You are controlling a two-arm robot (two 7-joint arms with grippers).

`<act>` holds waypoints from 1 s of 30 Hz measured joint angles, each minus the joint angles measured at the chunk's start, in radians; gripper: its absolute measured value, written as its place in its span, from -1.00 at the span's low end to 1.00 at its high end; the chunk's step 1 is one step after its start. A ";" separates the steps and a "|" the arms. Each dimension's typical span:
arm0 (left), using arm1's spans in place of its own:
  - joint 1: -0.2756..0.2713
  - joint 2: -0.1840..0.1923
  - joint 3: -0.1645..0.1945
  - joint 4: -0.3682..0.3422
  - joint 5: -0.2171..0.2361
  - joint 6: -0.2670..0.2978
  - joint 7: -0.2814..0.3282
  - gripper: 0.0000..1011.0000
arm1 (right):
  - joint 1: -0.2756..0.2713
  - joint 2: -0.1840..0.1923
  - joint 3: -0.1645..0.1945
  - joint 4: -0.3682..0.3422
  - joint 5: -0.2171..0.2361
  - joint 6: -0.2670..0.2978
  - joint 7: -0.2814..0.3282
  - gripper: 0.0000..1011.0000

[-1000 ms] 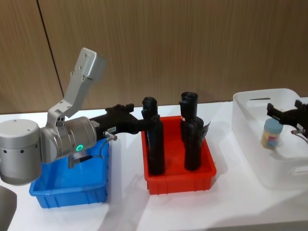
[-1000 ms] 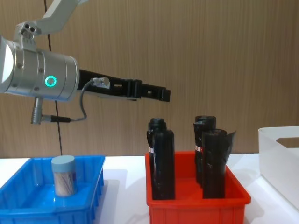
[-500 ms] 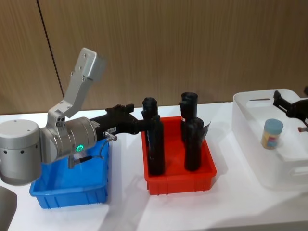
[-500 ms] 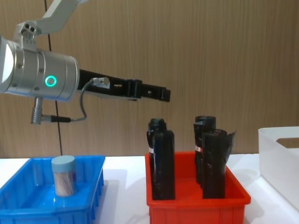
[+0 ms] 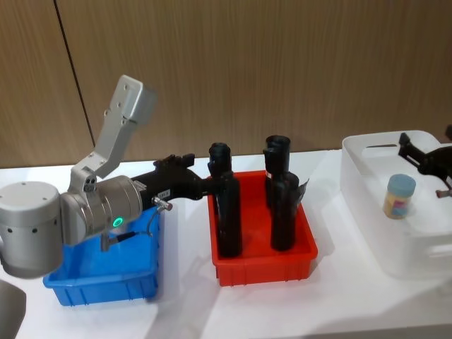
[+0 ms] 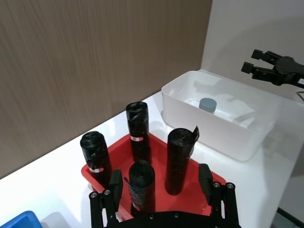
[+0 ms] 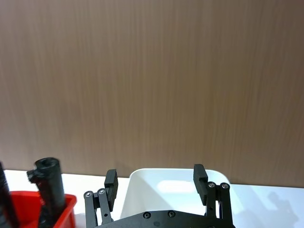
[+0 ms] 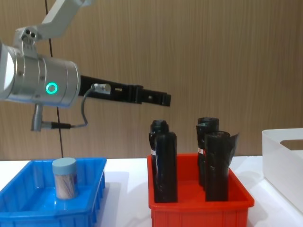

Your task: Pick the cotton swabs from the blue box and place them into the white box.

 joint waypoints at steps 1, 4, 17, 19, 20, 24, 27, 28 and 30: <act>0.004 0.001 0.002 -0.002 0.002 -0.007 0.007 0.99 | -0.005 0.000 -0.002 -0.007 -0.001 0.001 -0.001 0.98; 0.025 0.006 0.011 -0.012 0.013 -0.041 0.041 0.99 | -0.024 0.000 -0.010 -0.030 -0.004 0.005 -0.006 0.98; 0.122 0.032 0.056 -0.063 0.067 -0.213 0.204 0.99 | -0.155 -0.004 -0.067 -0.191 -0.016 0.034 -0.035 0.98; 0.133 0.035 0.062 -0.069 0.073 -0.233 0.224 0.99 | -0.169 -0.004 -0.074 -0.210 -0.019 0.037 -0.037 0.98; 0.144 0.037 0.067 -0.074 0.079 -0.253 0.242 0.99 | -0.176 -0.004 -0.077 -0.219 -0.020 0.039 -0.039 0.98; 0.173 0.045 0.081 -0.089 0.095 -0.304 0.290 0.99 | -0.220 -0.005 -0.096 -0.274 -0.023 0.048 -0.049 0.98; 0.195 0.051 0.091 -0.101 0.107 -0.341 0.326 0.99 | -0.249 -0.006 -0.108 -0.309 -0.027 0.054 -0.055 0.98; 0.201 0.052 0.093 -0.104 0.110 -0.352 0.336 0.99 | -0.256 -0.006 -0.112 -0.318 -0.028 0.056 -0.057 0.98; 0.218 0.057 0.101 -0.113 0.120 -0.383 0.365 0.99 | -0.276 -0.007 -0.121 -0.343 -0.029 0.060 -0.061 0.98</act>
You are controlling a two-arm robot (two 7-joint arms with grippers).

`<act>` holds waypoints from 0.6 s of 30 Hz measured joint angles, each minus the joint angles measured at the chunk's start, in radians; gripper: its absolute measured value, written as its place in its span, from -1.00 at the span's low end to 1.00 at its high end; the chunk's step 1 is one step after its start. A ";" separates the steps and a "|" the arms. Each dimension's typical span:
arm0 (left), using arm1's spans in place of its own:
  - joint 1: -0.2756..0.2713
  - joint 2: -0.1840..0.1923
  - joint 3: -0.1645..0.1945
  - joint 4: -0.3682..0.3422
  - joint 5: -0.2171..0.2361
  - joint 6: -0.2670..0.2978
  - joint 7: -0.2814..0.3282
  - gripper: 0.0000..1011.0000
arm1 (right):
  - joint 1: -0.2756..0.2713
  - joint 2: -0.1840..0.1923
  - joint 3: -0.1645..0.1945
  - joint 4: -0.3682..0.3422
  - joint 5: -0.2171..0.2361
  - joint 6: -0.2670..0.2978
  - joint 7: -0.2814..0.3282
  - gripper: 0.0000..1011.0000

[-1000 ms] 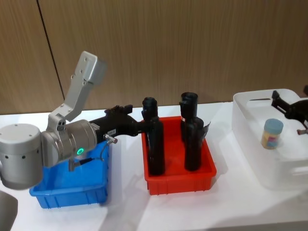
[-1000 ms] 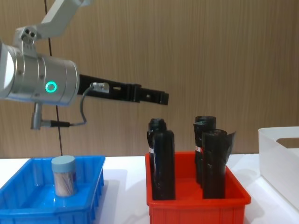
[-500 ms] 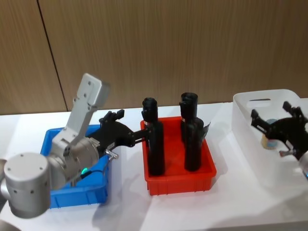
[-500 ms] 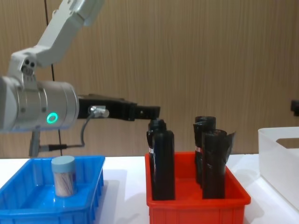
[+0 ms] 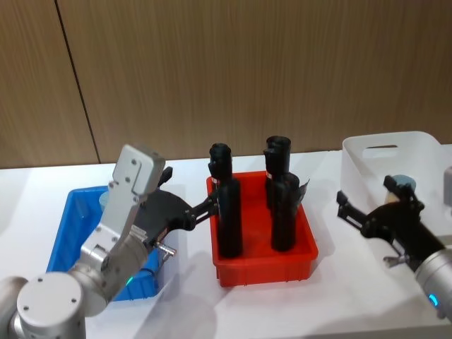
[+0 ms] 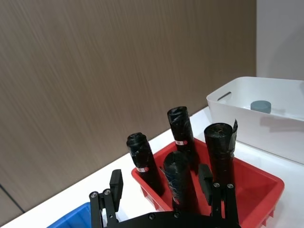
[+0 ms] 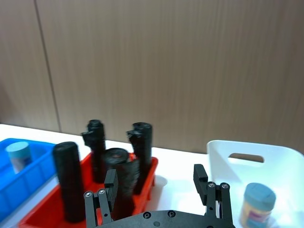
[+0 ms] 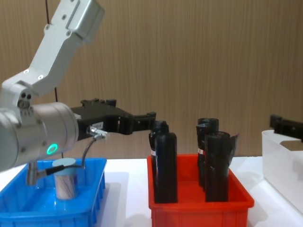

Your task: Pick the cotton swabs from the blue box and place them into the white box.

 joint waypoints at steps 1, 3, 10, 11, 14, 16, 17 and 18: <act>0.012 0.003 0.005 -0.006 0.006 -0.020 0.019 0.99 | -0.007 0.000 -0.003 -0.009 0.000 0.001 -0.001 0.98; 0.024 0.006 0.011 -0.012 0.013 -0.040 0.038 0.99 | -0.026 -0.001 -0.011 -0.033 -0.003 0.006 -0.006 0.98; 0.064 0.017 0.030 -0.034 0.036 -0.112 0.107 0.99 | -0.059 -0.002 -0.026 -0.073 -0.007 0.013 -0.013 0.98; 0.067 0.018 0.031 -0.035 0.037 -0.117 0.112 0.99 | -0.060 -0.002 -0.026 -0.075 -0.007 0.013 -0.013 0.98; 0.075 0.020 0.035 -0.040 0.042 -0.131 0.125 0.99 | -0.063 -0.002 -0.028 -0.077 -0.007 0.013 -0.014 0.98; 0.078 0.020 0.036 -0.041 0.043 -0.136 0.129 0.99 | -0.063 -0.002 -0.028 -0.078 -0.007 0.013 -0.014 0.98; 0.078 0.020 0.036 -0.041 0.043 -0.137 0.130 0.99 | -0.063 -0.002 -0.028 -0.078 -0.007 0.013 -0.014 0.98; 0.078 0.020 0.037 -0.041 0.044 -0.138 0.130 0.99 | -0.063 -0.002 -0.028 -0.078 -0.007 0.013 -0.014 0.98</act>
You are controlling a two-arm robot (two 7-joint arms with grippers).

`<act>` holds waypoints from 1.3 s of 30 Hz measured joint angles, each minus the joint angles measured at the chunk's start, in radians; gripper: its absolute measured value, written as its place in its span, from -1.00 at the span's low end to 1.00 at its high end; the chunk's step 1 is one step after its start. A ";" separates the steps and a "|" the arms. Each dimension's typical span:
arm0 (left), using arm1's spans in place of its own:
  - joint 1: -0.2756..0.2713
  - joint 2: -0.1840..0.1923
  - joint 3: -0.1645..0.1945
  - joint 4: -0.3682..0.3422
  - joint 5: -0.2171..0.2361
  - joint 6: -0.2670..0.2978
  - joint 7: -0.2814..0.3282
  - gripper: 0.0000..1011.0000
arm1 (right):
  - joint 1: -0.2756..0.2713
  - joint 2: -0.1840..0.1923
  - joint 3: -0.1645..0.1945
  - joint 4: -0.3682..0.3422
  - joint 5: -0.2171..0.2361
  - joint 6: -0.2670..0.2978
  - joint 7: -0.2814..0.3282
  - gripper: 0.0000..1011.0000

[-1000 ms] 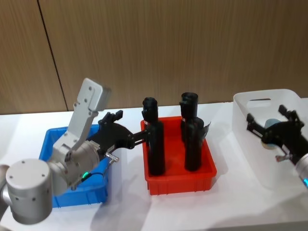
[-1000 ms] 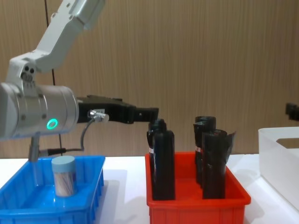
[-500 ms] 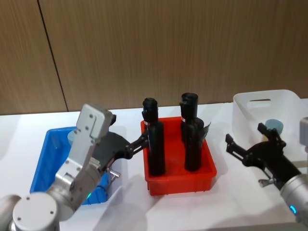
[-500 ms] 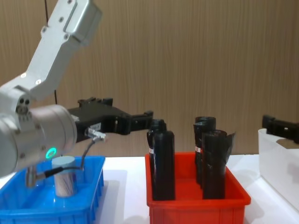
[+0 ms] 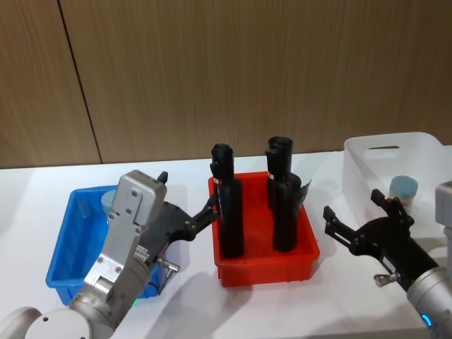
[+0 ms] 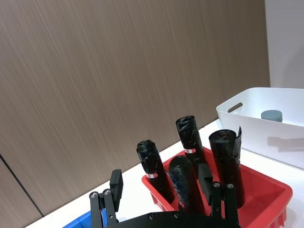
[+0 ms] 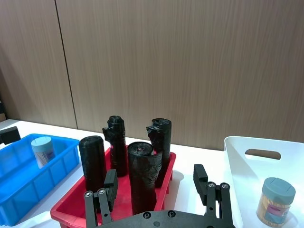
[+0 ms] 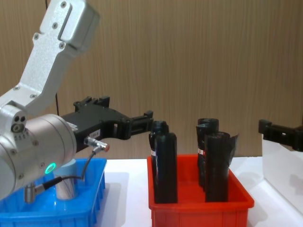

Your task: Pick the cotton swabs from the blue box and place them into the white box.

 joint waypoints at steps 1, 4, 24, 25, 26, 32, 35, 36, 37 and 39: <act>0.000 0.000 0.000 0.000 0.000 0.000 0.000 0.99 | 0.000 0.000 0.000 0.000 0.000 0.000 0.000 0.98; 0.000 0.000 0.000 0.000 0.000 0.000 0.001 0.99 | 0.000 0.000 0.000 0.000 0.000 0.000 0.000 0.98; 0.000 -0.001 0.000 0.001 0.000 0.000 0.001 0.99 | 0.000 0.000 0.001 0.001 0.000 -0.001 0.002 0.98; 0.000 0.000 0.000 0.001 0.000 0.000 0.001 0.99 | 0.001 0.000 0.001 0.001 0.000 -0.001 0.003 0.98; 0.000 0.000 0.000 0.001 0.000 0.000 0.001 0.99 | 0.002 -0.001 0.001 0.002 0.001 0.000 0.005 0.98; 0.000 -0.001 0.000 0.001 0.000 0.000 0.001 0.99 | 0.013 -0.001 0.004 0.017 0.010 0.004 0.026 0.98; 0.000 -0.001 0.000 0.001 0.000 0.000 0.001 0.99 | 0.025 -0.002 0.008 0.034 0.018 0.009 0.048 0.98; 0.000 0.000 0.000 0.001 0.000 0.000 0.001 0.99 | 0.032 -0.003 0.009 0.044 0.023 0.012 0.061 0.98; 0.000 0.000 0.000 0.001 0.000 0.000 0.001 0.99 | 0.037 -0.003 0.010 0.049 0.024 0.013 0.068 0.98; 0.000 -0.001 0.000 0.001 0.000 0.000 0.001 0.99 | 0.052 -0.005 0.012 0.070 0.032 0.018 0.093 0.98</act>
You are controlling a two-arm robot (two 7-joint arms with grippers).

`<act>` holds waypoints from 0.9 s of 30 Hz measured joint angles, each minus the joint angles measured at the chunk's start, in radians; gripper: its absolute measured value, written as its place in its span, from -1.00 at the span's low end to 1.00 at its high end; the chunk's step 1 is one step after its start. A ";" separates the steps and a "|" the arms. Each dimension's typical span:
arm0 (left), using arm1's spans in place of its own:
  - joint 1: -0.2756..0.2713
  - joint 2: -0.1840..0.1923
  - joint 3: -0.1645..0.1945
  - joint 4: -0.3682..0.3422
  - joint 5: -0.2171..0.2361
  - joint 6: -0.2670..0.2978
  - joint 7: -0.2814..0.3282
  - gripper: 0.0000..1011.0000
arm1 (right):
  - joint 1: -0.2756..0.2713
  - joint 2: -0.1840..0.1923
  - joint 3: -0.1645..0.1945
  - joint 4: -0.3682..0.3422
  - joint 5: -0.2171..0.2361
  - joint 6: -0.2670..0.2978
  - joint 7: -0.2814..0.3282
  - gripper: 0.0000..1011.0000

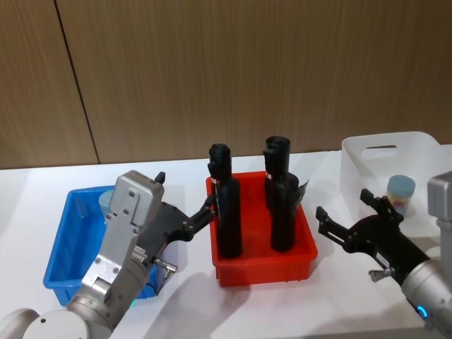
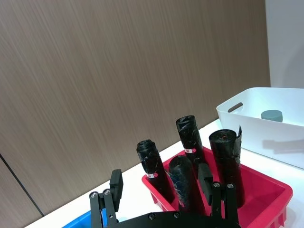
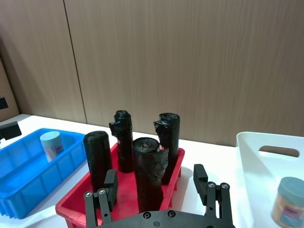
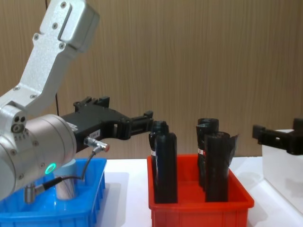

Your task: Pick the cotton swabs from the blue box and place them into the white box.

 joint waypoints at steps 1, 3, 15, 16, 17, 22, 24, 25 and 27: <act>0.000 0.000 0.000 0.000 0.000 0.000 0.000 0.99 | 0.000 0.000 0.000 0.000 0.000 0.000 0.000 0.98; 0.000 0.000 0.000 0.000 0.000 0.000 0.000 0.99 | 0.020 -0.004 0.003 0.026 0.007 0.005 0.024 0.98; 0.000 0.000 0.000 0.000 0.000 0.000 0.000 0.99 | 0.148 -0.036 0.011 0.204 0.059 0.014 0.153 0.98; 0.000 0.000 0.000 0.000 0.000 0.000 0.000 0.99 | 0.168 -0.042 0.011 0.232 0.064 0.014 0.166 0.98; 0.000 0.000 0.000 0.000 0.000 0.000 0.000 0.99 | 0.177 -0.045 0.012 0.245 0.069 0.014 0.174 0.98; 0.000 0.000 0.000 0.000 0.000 0.000 0.000 0.99 | 0.235 -0.063 0.012 0.329 0.085 0.011 0.215 0.98; 0.000 0.000 0.000 0.000 0.000 0.000 0.000 0.99 | 0.254 -0.069 0.011 0.354 0.088 0.009 0.227 0.98; 0.000 0.000 0.000 0.000 0.000 0.000 0.000 0.99 | 0.261 -0.072 0.011 0.365 0.090 0.008 0.231 0.98; 0.000 0.000 0.000 0.000 0.000 0.000 0.000 0.99 | 0.285 -0.080 0.009 0.399 0.093 0.006 0.245 0.98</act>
